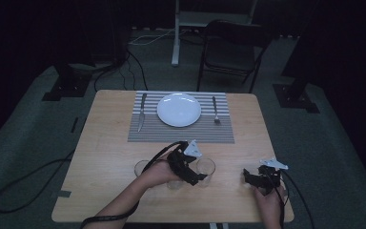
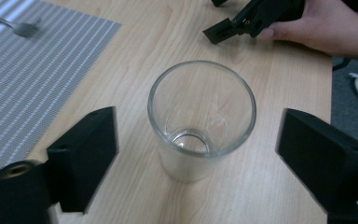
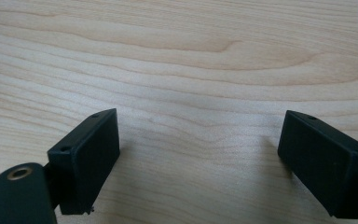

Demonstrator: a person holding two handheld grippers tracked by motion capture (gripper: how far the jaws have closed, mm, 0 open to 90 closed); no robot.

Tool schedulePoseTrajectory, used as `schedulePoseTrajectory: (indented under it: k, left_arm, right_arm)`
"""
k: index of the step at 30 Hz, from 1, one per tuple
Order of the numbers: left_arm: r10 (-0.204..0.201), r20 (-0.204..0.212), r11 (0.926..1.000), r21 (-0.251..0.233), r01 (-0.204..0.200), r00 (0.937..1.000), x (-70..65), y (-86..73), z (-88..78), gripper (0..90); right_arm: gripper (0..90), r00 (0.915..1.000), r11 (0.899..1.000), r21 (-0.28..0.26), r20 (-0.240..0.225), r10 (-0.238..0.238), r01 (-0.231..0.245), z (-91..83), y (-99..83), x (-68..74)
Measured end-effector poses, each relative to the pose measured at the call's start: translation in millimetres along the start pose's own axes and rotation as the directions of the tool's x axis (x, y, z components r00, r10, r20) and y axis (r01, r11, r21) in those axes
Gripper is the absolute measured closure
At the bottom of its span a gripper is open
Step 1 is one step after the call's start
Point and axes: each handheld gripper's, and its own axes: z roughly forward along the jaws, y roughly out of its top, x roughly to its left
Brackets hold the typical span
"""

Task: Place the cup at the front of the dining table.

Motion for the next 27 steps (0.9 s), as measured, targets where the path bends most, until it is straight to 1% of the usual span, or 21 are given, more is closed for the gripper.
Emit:
schedulePoseTrajectory:
  k: [1, 2, 3, 6, 9, 10, 12, 13, 14, 15, 16, 19, 21, 25, 26, 27]
  left_arm:
    - [-0.005, 0.004, 1.0, 0.001, 0.005, 1.0, 0.3, 1.4, 0.7, 14.1]
    - [0.003, 0.013, 1.0, 0.004, -0.003, 0.9999, 0.3, 3.0, 1.4, 14.1]
    - [0.003, 0.013, 1.0, 0.007, -0.003, 0.9999, 0.0, 4.7, 2.5, 14.1]
    - [0.01, 0.019, 0.9988, 0.048, -0.011, 0.9998, -0.8, 9.7, 7.8, 14.1]
    - [0.013, 0.02, 0.9969, 0.078, -0.015, 0.9997, -2.1, 13.1, 13.2, 14.1]
    - [0.02, 0.013, 0.9958, 0.089, -0.021, 0.9997, -3.0, 14.5, 15.8, 14.1]
    - [0.024, 0.025, 0.9929, 0.116, -0.027, 0.9994, -4.0, 16.3, 20.5, 14.2]
    - [0.028, 0.02, 0.9917, 0.125, -0.031, 0.9994, -4.5, 16.9, 22.0, 14.1]
    - [0.019, 0.022, 0.9899, 0.14, -0.022, 0.9996, -4.4, 18.0, 24.7, 14.2]
    - [0.019, 0.022, 0.9899, 0.14, -0.022, 0.9996, -4.4, 18.0, 24.7, 14.2]
    - [0.007, 0.029, 0.9884, 0.152, -0.011, 0.9996, -3.9, 18.8, 27.0, 14.2]
    - [0.014, 0.008, 0.9827, 0.185, -0.015, 0.9999, -4.1, 21.0, 32.4, 15.3]
    - [0.006, 0.013, 0.98, 0.199, -0.009, 0.9999, -3.9, 22.6, 34.9, 15.3]
    - [0.0, 0.01, 0.9774, 0.212, -0.002, 1.0, -4.0, 25.7, 38.3, 15.4]
    - [0.007, 0.024, 0.9778, 0.209, -0.012, 0.9997, -4.4, 26.4, 38.4, 17.3]
    - [0.01, 0.025, 0.978, 0.208, -0.015, 0.9996, -4.8, 26.7, 38.4, 24.3]
  right_arm:
    - [12.3, 1.0, 1.0, 0.0, 0.0, 0.0, 0.0, 0.0, 0.0, 0.0]
    - [12.3, 1.0, 1.0, 0.0, 0.0, 0.0, 0.0, 0.0, 0.0, 0.0]
    - [12.3, 1.0, 1.0, 0.0, 0.0, 0.0, 0.0, 0.0, 0.0, 0.0]
    - [12.4, 1.0, 1.0, 0.001, -0.001, -0.001, 0.001, -0.1, 0.0, -0.1]
    - [12.4, 1.0, 1.0, 0.001, -0.001, -0.001, 0.001, -0.1, 0.0, -0.1]
    - [12.4, 1.0, 1.0, 0.001, 0.0, -0.001, 0.001, -0.1, 0.1, -0.1]
    - [12.3, 1.0, 1.0, 0.001, -0.001, -0.001, 0.001, -0.1, 0.1, -0.1]
    - [12.4, 1.0, 1.0, 0.001, -0.001, -0.001, 0.001, -0.1, 0.0, -0.1]
    - [12.4, 1.0, 1.0, 0.001, 0.0, -0.001, 0.001, -0.1, 0.0, -0.1]
    - [12.4, 1.0, 1.0, 0.001, 0.0, -0.001, 0.001, -0.1, 0.0, -0.1]
    - [12.4, 1.0, 1.0, 0.001, 0.0, -0.001, 0.001, -0.1, 0.0, -0.1]
    - [12.4, 1.0, 1.0, 0.001, -0.001, -0.001, 0.001, -0.1, 0.0, -0.1]
    - [12.4, 1.0, 1.0, 0.002, -0.001, -0.001, 0.001, -0.1, 0.1, -0.1]
    - [12.4, 1.0, 1.0, 0.001, 0.0, -0.001, 0.001, -0.1, 0.0, -0.1]
    - [12.4, 1.0, 1.0, 0.001, 0.0, -0.001, 0.001, -0.1, 0.0, -0.1]
    - [12.4, 1.0, 1.0, 0.001, -0.001, -0.001, 0.001, -0.1, 0.0, -0.1]
